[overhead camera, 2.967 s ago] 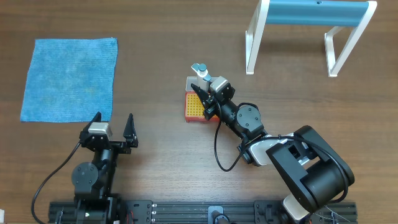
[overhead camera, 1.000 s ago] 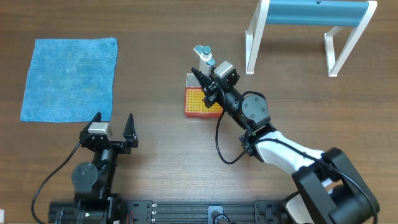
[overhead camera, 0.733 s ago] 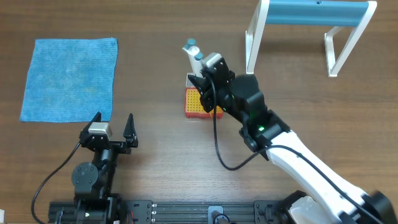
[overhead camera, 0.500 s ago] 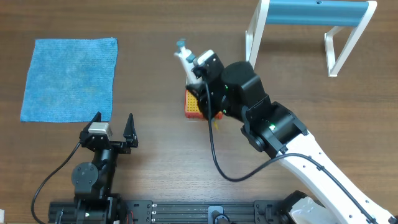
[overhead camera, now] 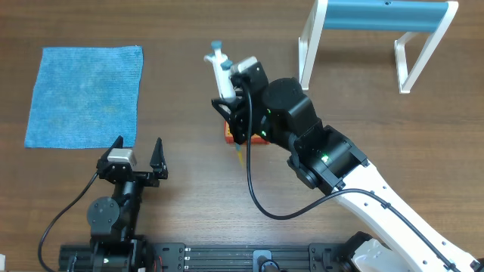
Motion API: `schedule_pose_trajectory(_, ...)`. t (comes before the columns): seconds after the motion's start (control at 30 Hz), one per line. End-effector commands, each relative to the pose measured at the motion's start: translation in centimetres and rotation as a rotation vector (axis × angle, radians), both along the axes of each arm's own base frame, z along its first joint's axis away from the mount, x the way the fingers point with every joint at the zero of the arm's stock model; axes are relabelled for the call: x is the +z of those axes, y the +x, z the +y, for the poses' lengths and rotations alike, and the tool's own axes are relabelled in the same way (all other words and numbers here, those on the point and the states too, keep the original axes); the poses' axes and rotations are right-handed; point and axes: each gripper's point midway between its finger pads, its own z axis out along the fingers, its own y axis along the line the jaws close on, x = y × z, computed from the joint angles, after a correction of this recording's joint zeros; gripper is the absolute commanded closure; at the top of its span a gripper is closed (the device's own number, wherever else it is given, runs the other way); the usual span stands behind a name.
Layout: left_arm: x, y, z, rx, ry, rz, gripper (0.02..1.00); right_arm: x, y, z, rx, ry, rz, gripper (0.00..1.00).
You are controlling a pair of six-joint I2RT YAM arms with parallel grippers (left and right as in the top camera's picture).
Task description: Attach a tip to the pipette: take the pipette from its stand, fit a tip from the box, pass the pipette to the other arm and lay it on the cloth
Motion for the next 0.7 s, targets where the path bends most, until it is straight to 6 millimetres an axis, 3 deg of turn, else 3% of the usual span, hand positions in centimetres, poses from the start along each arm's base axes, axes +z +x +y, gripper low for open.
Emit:
schedule_pose_trajectory(0.03, 0.2, 0.0, -0.4, -0.023, 0.008, -0.009, 0.13, 1.3, 0.0, 0.4, -0.002, 0.06, 0.003, 0.925)
schedule_pose_trajectory(0.1, 1.4, -0.3, -2.5, -0.143, -0.028, -0.056, 0.13, 0.9, -0.2, 0.3, -0.003, 0.051, 0.019, 0.925)
schedule_pose_trajectory(0.17, 3.7, -1.4, -5.5, -0.329, -0.279, -0.088, 0.13, 0.6, -0.2, 0.3, -0.015, 0.064, 0.051, 0.925)
schedule_pose_trajectory(0.27, 4.9, -2.1, -6.8, -0.414, -0.853, 0.052, 0.13, 0.3, -0.2, 0.3, -0.018, 0.061, 0.061, 0.925)
schedule_pose_trajectory(0.3, 4.4, -2.5, -7.5, -0.43, -1.117, 0.183, 0.13, 0.3, -0.2, 0.3, -0.018, 0.06, 0.062, 0.93)
schedule_pose_trajectory(0.37, 3.0, -2.2, -7.3, -0.352, -1.376, 0.307, 0.13, 0.3, -0.2, 0.3, -0.018, 0.061, 0.062, 0.923)
schedule_pose_trajectory(0.47, 1.4, -1.1, -5.1, -0.172, -1.502, 0.291, 0.13, 0.3, -0.2, 0.3, -0.021, 0.066, 0.069, 0.925)
schedule_pose_trajectory(0.57, 1.3, -0.6, -3.6, -0.087, -1.597, 0.241, 0.13, 0.3, -0.2, 0.3, -0.022, 0.067, 0.072, 0.925)
schedule_pose_trajectory(0.63, 1.3, -0.5, -3.2, -0.076, -1.559, 0.216, 0.161, 0.0, -0.3, 0.2, -0.042, 0.087, 0.123, 0.925)
schedule_pose_trajectory(0.7, 1.8, -0.6, -4.1, -0.14, -1.51, 0.237, 0.183, -0.9, -1.0, 0.1, -0.042, 0.089, 0.195, 0.925)
